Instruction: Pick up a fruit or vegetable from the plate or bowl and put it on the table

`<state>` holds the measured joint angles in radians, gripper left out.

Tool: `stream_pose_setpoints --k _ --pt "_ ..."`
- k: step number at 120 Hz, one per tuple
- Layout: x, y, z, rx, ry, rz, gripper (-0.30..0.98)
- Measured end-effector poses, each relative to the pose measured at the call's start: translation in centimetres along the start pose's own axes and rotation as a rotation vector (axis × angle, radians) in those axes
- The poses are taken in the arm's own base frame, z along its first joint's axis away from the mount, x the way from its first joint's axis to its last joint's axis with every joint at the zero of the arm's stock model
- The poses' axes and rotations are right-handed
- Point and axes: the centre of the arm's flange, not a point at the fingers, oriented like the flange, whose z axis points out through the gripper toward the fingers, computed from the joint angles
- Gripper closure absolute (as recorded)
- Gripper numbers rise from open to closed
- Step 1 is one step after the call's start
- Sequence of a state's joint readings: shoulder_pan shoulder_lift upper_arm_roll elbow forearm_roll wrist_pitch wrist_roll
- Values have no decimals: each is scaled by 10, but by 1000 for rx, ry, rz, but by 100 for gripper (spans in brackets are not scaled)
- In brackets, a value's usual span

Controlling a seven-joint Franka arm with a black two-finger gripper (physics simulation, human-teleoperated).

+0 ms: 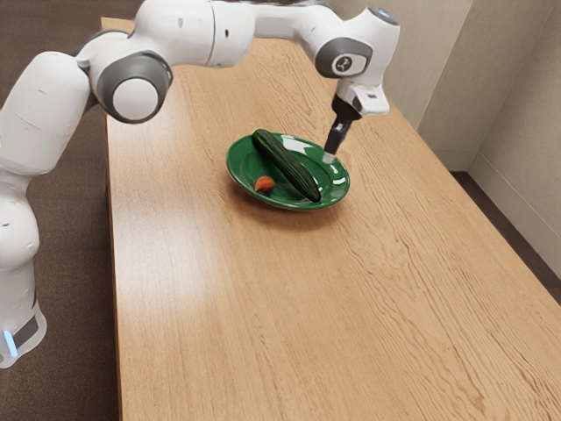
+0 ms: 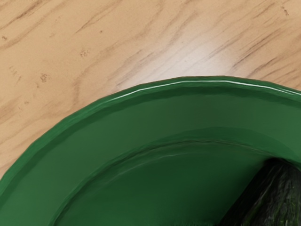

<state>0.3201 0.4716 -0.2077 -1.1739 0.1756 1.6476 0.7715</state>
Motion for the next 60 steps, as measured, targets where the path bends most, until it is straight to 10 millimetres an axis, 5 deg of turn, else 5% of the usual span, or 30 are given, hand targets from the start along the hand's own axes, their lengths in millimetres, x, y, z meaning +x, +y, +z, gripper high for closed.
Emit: stream_pose_setpoints --k 21,33,60 --pt "-1 -7 9 2 -1 227 0" --pt "-20 -25 13 17 -17 287 0" --pt "-31 -47 45 3 -37 416 0"
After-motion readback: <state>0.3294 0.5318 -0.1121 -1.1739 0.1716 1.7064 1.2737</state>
